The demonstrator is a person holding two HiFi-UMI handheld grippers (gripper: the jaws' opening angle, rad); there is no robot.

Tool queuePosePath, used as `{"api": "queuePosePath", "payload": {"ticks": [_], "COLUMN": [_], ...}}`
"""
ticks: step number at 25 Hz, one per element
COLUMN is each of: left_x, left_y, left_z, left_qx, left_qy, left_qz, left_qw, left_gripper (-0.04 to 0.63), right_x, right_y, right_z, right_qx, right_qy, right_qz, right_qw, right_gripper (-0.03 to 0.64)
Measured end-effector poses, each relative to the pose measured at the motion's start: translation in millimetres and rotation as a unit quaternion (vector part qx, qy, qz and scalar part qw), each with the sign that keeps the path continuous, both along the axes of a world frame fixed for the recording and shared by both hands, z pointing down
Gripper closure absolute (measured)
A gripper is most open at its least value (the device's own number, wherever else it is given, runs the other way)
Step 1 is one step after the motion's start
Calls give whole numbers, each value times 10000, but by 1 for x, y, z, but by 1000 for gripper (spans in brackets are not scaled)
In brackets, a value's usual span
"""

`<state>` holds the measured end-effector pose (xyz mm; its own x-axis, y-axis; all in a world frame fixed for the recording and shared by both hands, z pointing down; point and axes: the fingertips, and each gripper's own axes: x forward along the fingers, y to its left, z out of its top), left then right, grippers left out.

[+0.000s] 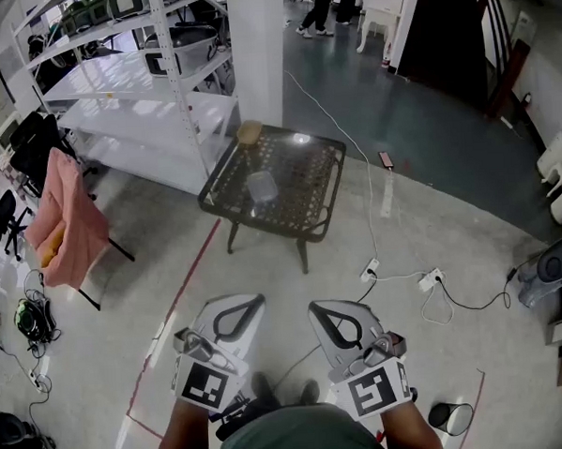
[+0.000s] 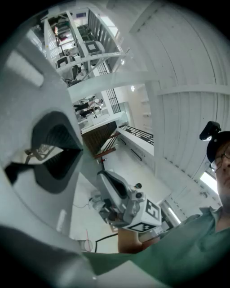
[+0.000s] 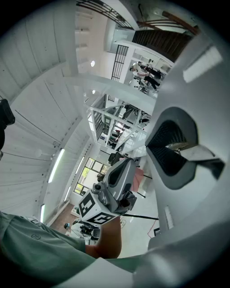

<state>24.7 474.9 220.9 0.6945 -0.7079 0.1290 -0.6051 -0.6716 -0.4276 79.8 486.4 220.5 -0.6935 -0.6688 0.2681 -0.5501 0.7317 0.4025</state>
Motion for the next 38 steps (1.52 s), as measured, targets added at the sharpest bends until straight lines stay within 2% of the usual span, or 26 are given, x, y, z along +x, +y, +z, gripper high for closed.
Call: {"api": "queuePosePath", "payload": {"ticks": [3, 17, 30, 38], "left_x": [-9, -40, -94, -101], "left_y": [-3, -11, -30, -40], "left_z": [1, 6, 15, 16], "left_qx": [-118, -151, -167, -163], "left_qy": [-18, 27, 66, 102], "left_qz": [-31, 102, 212, 318], "left_qw": [9999, 9998, 9996, 9993], "left_gripper": [593, 594, 593, 593], "right_x": [-8, -38, -86, -96], "right_y": [-3, -10, -30, -37], "right_z": [-2, 0, 7, 8], "right_qx": [-1, -33, -61, -86], "right_qy": [3, -6, -50, -30], "right_qz": [13, 172, 442, 518], "right_qw": [10000, 9998, 9990, 9986], "right_gripper": [612, 611, 611, 611]}}
